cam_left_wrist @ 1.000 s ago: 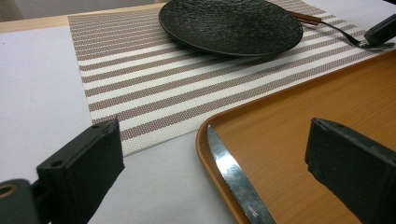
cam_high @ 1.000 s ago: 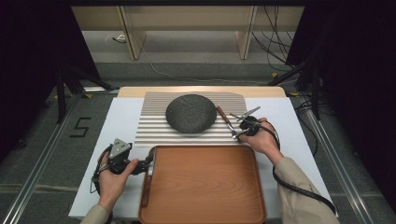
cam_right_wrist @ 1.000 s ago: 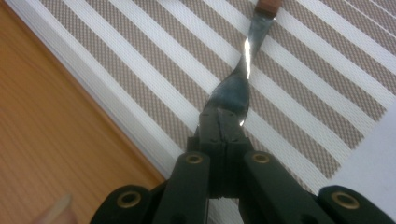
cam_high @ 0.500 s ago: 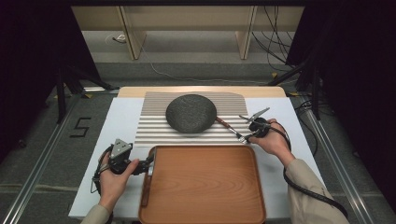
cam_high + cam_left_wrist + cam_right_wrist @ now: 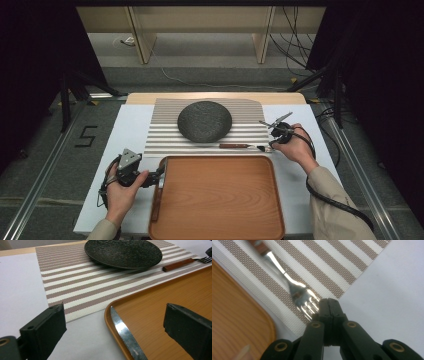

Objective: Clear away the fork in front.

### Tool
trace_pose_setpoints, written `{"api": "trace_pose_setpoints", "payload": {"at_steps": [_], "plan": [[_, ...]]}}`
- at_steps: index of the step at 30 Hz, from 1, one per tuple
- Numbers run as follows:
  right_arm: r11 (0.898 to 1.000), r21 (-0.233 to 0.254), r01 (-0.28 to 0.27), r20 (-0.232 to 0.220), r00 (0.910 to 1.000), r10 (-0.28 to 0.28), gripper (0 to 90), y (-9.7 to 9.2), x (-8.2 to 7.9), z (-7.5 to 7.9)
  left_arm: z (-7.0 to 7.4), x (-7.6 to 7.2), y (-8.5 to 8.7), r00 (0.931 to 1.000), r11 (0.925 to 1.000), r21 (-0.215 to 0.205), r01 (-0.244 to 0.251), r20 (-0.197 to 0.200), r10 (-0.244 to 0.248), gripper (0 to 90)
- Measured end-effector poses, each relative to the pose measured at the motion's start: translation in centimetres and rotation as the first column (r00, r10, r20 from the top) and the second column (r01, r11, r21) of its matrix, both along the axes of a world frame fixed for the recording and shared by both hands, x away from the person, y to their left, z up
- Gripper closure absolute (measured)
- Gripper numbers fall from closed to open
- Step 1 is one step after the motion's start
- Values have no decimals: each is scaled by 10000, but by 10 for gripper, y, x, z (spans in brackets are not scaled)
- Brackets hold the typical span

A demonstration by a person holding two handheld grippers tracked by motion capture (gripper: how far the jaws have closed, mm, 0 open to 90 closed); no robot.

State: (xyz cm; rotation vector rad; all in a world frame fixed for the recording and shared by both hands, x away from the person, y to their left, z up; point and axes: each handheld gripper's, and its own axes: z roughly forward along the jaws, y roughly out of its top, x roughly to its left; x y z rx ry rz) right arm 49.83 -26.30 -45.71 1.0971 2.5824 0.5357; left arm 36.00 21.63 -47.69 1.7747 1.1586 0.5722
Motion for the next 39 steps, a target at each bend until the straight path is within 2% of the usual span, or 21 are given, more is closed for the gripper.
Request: {"api": "trace_pose_setpoints", "payload": {"at_steps": [6, 15, 20, 23, 27, 30, 34, 39], "plan": [[10000, 36, -58, -133, 9999, 58, 900, 3, -1, -1, 0, 0, 0, 10000, 10000, -19, -9, 1, 9, 39], [9999, 134, 33, -103, 9999, -31, 900, 1, 0, -2, 0, 0, 0, 10000, 10000, -79, -10, -16, 10, 42], [9989, 461, 13, 133, 9999, -19, 900, 0, -3, 0, 0, 0, 0, 10000, 10000, -85, 15, -47, -16, 46], [9973, 726, -51, 426, 9991, 20, 876, -1, -4, 4, 0, 0, 0, 10000, 10000, -82, 16, -62, -17, 48], [9939, 1079, -213, 921, 9957, 113, 815, -1, -6, 13, 0, 0, -1, 10000, 9999, -100, 18, -74, -19, 48], [9878, 1524, -308, 1308, 9913, 108, 742, -2, -7, 18, 0, 0, -1, 10000, 9999, -96, 32, -59, -33, 48], [9781, 2006, -554, 1703, 9852, 209, 607, -2, -8, 23, 0, 0, 0, 10000, 9999, -103, 25, -60, -26, 48], [9681, 2243, -1119, 2045, 9767, 655, 436, -1, -8, 24, -1, 0, 0, 10000, 10000, -86, 39, -62, -39, 48]]}}
